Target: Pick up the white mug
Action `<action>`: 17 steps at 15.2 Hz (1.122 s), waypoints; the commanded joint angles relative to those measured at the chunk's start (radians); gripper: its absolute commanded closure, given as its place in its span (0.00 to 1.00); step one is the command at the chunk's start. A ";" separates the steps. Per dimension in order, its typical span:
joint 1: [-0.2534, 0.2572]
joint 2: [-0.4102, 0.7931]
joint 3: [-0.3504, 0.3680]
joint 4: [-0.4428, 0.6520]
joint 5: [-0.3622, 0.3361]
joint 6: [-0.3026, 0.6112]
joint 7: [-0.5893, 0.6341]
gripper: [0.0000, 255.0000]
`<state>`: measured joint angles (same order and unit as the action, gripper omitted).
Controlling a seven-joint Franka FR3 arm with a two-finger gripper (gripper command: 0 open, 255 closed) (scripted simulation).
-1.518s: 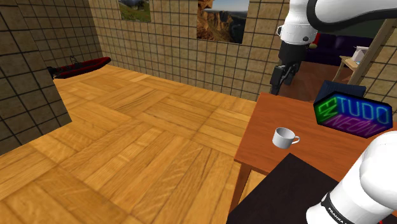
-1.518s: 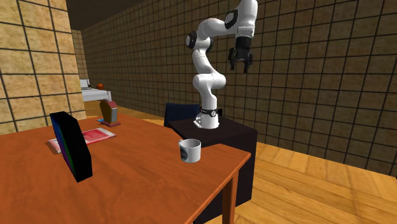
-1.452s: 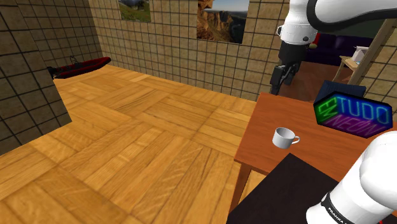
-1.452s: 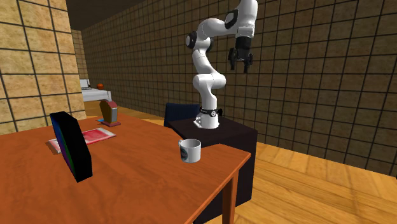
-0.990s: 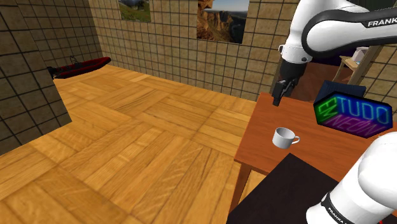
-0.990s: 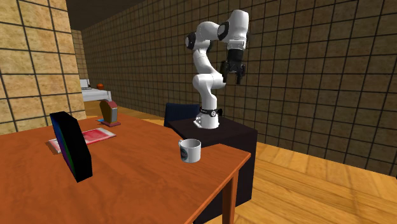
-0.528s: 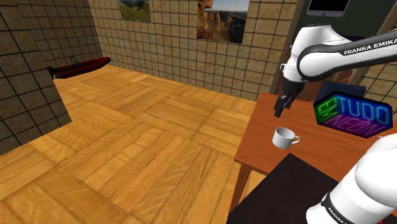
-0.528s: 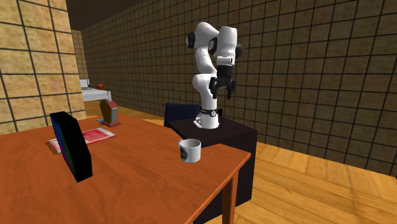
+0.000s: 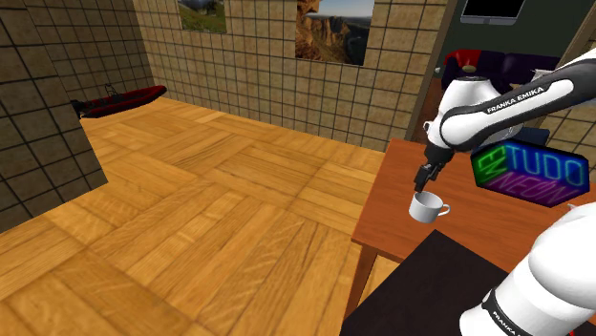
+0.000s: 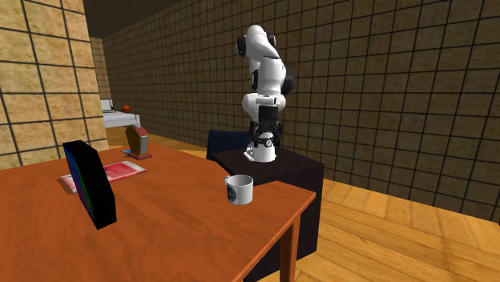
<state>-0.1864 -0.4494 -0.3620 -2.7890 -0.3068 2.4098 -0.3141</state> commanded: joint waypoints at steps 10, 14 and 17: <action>0.059 0.437 -0.199 0.060 0.256 0.375 -0.338 0.00; 0.064 0.519 -0.176 0.063 0.384 0.441 -0.429 0.00; 0.045 0.571 -0.136 0.069 0.481 0.480 -0.499 0.00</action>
<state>-0.1353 0.1056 -0.5111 -2.7217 0.1429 2.8769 -0.7911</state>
